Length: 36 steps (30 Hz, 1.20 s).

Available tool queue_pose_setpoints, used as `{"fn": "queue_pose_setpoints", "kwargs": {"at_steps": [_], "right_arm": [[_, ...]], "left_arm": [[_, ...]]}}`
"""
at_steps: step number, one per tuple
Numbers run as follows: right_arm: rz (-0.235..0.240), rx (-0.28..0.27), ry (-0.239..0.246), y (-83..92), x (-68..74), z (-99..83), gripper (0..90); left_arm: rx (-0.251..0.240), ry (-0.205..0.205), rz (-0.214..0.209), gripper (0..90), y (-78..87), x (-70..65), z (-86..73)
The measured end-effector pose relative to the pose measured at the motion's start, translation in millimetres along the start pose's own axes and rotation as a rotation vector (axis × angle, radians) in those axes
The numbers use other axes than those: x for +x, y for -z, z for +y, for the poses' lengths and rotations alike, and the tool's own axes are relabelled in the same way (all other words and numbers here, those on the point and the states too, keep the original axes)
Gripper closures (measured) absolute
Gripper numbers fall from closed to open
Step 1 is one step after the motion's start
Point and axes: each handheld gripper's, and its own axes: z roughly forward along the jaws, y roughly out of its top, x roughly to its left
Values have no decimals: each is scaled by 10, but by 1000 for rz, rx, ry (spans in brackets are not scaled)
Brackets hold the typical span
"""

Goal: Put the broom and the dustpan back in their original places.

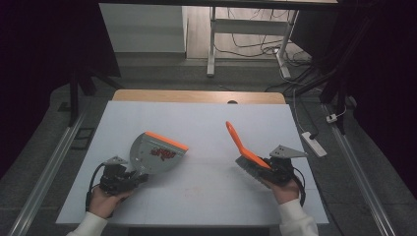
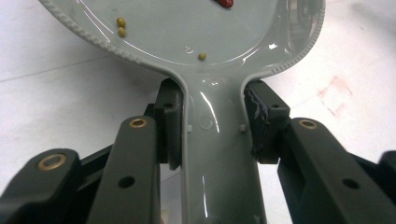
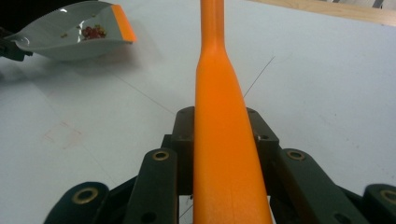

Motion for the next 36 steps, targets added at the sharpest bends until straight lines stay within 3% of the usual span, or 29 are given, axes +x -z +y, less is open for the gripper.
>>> {"fn": "queue_pose_setpoints", "kwargs": {"at_steps": [17,36], "right_arm": [[8,12,-28,102,-16,-74,702],[26,43,-71,129,-5,-164,702]], "left_arm": [[-46,106,84,608,3,55,-44],[-58,199,158,608,-140,12,-14]]}}
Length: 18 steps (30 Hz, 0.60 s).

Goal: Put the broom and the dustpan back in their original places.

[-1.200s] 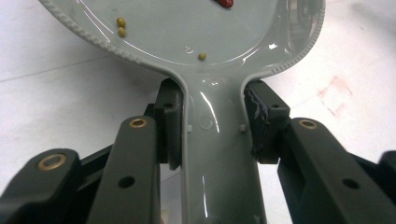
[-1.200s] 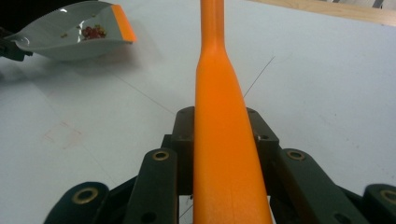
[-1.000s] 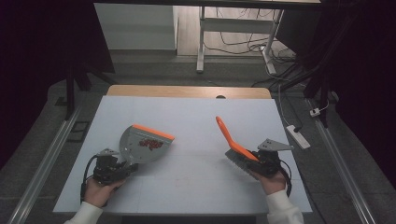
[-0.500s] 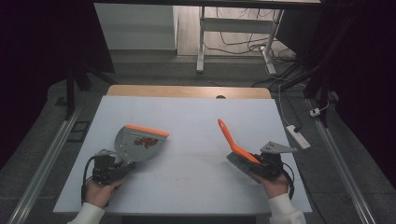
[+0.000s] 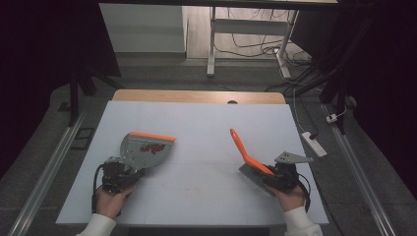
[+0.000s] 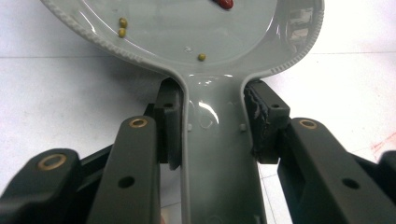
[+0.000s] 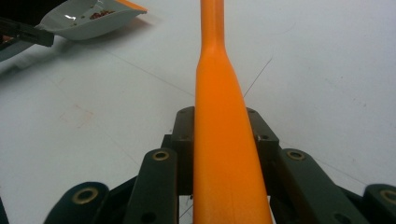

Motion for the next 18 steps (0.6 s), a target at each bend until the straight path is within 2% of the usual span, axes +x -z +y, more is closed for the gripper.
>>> {"fn": "queue_pose_setpoints", "kwargs": {"at_steps": [10,18], "right_arm": [[-12,33,-27,-50,-76,-42,702],[-22,50,-77,-86,-175,-72,701]], "left_arm": [[6,7,7,608,-30,11,7],[8,6,0,608,-35,13,10]]}}
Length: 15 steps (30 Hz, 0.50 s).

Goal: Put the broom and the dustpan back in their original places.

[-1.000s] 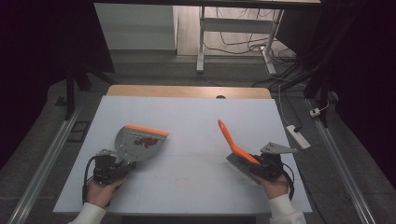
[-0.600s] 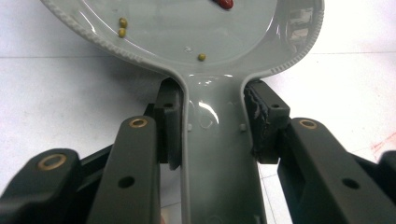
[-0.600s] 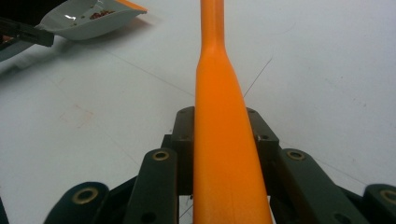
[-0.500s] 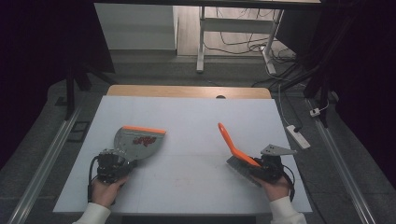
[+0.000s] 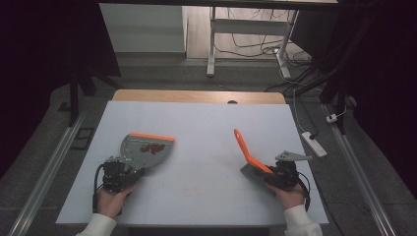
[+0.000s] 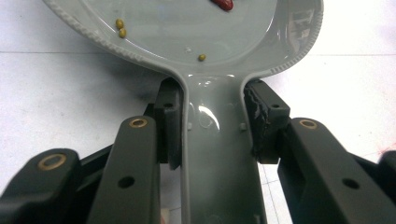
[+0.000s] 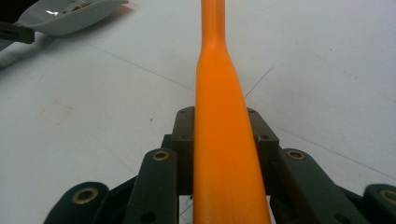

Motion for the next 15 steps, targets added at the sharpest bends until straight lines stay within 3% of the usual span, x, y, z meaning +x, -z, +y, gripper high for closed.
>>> {"fn": "queue_pose_setpoints", "kwargs": {"at_steps": [7,15], "right_arm": [[-11,17,-44,-11,-140,-14,697],[-41,33,-29,-53,-217,2,661]], "left_arm": [[2,-3,-6,607,2,-3,1],[5,-5,-3,607,-5,-7,3]]}}
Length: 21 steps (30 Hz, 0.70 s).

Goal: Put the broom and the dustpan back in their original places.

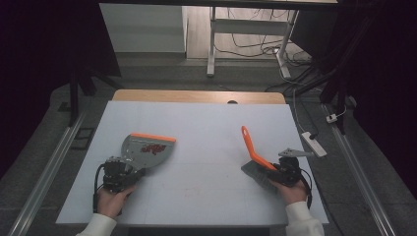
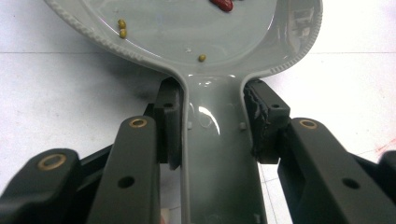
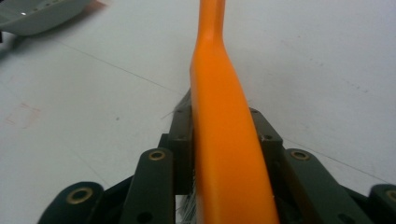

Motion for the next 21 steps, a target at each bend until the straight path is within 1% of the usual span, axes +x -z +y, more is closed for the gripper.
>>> {"fn": "queue_pose_setpoints", "kwargs": {"at_steps": [3,6,8,12,14,19,21], "right_arm": [[-19,7,6,-26,-25,5,629],[-37,22,-1,-53,-53,14,581],[-65,32,-1,-62,-73,20,542],[-76,42,-15,-76,-125,19,513],[-74,42,-23,-84,-138,19,507],[-93,52,-16,-90,-145,19,473],[-94,56,-24,-89,-158,15,465]], "left_arm": [[6,1,1,607,-7,-2,2],[12,4,8,607,-18,-8,3],[14,9,13,607,-21,-8,5],[20,15,30,606,-36,-11,7],[17,21,34,606,-41,-21,4],[15,30,44,605,-63,-45,1],[17,31,42,604,-70,-50,-3]]}}
